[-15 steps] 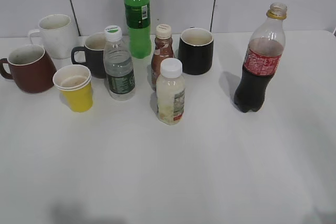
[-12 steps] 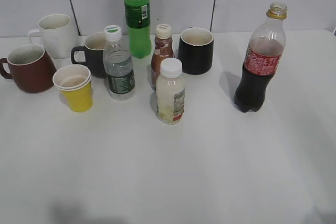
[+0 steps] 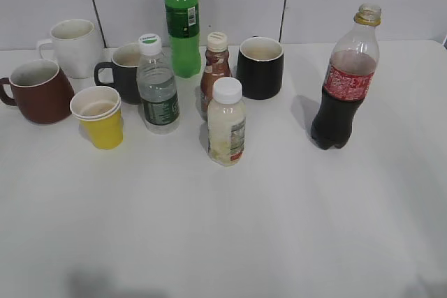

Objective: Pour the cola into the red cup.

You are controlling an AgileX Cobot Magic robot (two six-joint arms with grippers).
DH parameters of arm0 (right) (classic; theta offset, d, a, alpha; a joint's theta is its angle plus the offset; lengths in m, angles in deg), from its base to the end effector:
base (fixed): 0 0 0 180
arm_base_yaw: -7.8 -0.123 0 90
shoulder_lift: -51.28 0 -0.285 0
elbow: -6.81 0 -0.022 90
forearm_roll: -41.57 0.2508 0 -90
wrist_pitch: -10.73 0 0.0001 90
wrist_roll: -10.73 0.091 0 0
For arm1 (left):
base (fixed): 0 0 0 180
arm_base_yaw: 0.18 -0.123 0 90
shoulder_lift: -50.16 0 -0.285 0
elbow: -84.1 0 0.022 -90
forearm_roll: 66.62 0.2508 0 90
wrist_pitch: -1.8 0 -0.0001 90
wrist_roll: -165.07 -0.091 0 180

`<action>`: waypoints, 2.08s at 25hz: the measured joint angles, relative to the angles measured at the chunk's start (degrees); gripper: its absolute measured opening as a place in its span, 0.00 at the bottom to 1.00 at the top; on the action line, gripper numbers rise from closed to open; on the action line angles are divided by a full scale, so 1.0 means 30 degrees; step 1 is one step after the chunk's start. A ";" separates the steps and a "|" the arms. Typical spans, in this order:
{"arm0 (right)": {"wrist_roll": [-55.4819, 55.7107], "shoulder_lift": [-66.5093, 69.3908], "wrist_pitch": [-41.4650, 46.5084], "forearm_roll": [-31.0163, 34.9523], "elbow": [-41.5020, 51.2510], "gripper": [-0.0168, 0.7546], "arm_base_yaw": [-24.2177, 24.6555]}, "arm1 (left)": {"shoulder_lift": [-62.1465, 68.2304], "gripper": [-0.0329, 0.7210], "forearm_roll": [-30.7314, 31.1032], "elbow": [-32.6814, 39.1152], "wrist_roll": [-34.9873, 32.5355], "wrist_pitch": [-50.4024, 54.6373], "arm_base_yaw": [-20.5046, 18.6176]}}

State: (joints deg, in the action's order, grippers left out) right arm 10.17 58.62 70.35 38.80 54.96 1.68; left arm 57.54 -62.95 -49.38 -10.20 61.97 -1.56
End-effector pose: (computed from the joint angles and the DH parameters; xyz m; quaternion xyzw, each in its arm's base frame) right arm -0.0057 -0.0044 0.2810 -0.0483 0.8423 0.0019 0.5369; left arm -0.0101 0.0048 0.2881 -0.0464 0.8373 0.0161 0.5445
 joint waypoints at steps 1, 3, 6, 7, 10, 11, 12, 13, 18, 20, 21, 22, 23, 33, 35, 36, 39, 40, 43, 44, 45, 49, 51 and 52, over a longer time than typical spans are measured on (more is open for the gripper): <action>0.0000 0.0000 0.0000 0.0000 0.0000 0.79 0.0000 | 0.0000 0.36 0.0000 0.0000 0.0000 0.0000 0.0000; 0.0000 0.0000 0.0000 0.0000 0.0000 0.79 0.0000 | 0.0000 0.36 0.0000 0.0000 0.0000 0.0000 0.0000; 0.0000 0.0000 0.0000 0.0072 0.0000 0.79 0.0000 | 0.0000 0.36 0.0000 0.0000 0.0000 0.0000 0.0000; 0.0000 0.0000 0.0000 0.0148 0.0000 0.79 0.0000 | 0.0000 0.36 0.0000 0.0000 0.0000 0.0000 0.0000; 0.0000 0.0000 0.0000 0.0317 0.0000 0.79 0.0000 | 0.0000 0.36 0.0000 0.0000 0.0000 0.0000 0.0000; 0.0000 0.0000 0.0000 0.0336 0.0000 0.79 0.0000 | 0.0000 0.36 0.0000 0.0000 0.0000 0.0000 0.0000; 0.0000 0.0000 0.0000 0.0336 0.0000 0.79 0.0000 | 0.0000 0.36 0.0000 0.0000 0.0000 0.0000 0.0000; 0.0000 0.0000 0.0000 0.0336 0.0000 0.79 0.0000 | 0.0000 0.36 0.0000 0.0000 0.0000 0.0000 0.0000; 0.0000 0.0000 0.0000 0.0358 0.0000 0.79 0.0000 | 0.0000 0.35 -0.0424 0.0000 0.0000 0.0000 0.0000; 0.0000 0.0000 0.0000 0.0364 0.0000 0.79 0.0000 | 0.0000 0.35 -0.0713 0.0000 0.0000 0.0000 0.0000; 0.0000 0.0000 0.0000 0.0364 0.0000 0.79 0.0000 | 0.0000 0.35 -0.0867 0.0000 0.0000 0.0000 0.0000; 0.0000 0.0000 0.0015 0.0364 0.0000 0.79 0.0000 | 0.0000 0.35 -0.1008 -0.0026 0.0000 -0.0023 0.0000; 0.0000 0.0000 0.0015 0.0364 0.0000 0.79 0.0000 | 0.0048 0.35 -0.1221 -0.0111 0.0000 -0.0291 0.0000; 0.0000 0.0000 -0.0003 0.0435 0.0000 0.79 0.0000 | 1.0388 0.35 0.0078 0.2207 0.0000 -2.0701 0.0000; 0.0000 0.0000 -0.0003 0.0435 0.0000 0.79 0.0000 | 1.4199 0.35 -0.0807 0.2668 0.0000 -2.4653 0.0000; 0.0000 0.0000 -0.0003 0.0450 0.0000 0.79 0.0000 | 1.6601 0.35 -0.1454 0.2695 0.0000 -2.6656 0.0000; 0.0000 0.0000 -0.0003 0.0473 0.0000 0.79 0.0000 | 2.2592 0.35 -0.1838 0.2695 0.0020 -3.2137 -0.0688; 0.0000 0.0000 -0.0003 0.0489 0.0000 0.79 0.0000 | 2.4450 0.35 -0.1527 0.2630 0.0166 -3.3558 -0.1163; 0.0000 0.0000 -0.0003 0.0494 0.0000 0.79 0.0000 | 2.9237 0.35 0.1549 0.2179 0.2059 -3.6260 -0.3344; 0.0000 0.0000 -0.0003 0.0500 0.0000 0.79 0.0000 | 3.0748 0.35 0.3042 0.1963 0.2828 -3.7377 -0.4120; 0.0000 0.0000 -0.0003 0.0500 0.0000 0.79 0.0000 | 3.1935 0.35 0.4428 0.1770 0.3132 -3.8751 -0.5045; 0.0000 0.0000 -0.0003 0.0517 0.0000 0.79 0.0000 | 3.6547 0.43 0.8260 0.0520 0.0471 -4.2483 -0.7231; 0.0000 0.0000 -0.0003 0.0556 0.0000 0.79 0.0000 | 3.8416 0.49 0.8527 -0.0229 -0.0326 -4.2764 -0.7356; 0.0000 0.0000 -0.0003 0.0556 0.0000 0.79 0.0000 | 3.9039 0.51 0.8551 -0.0532 -0.0461 -4.2833 -0.7357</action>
State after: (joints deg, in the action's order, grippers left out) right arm 10.17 58.62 70.34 40.46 54.96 1.68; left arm 174.66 -37.30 -50.98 -11.59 -66.53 -23.63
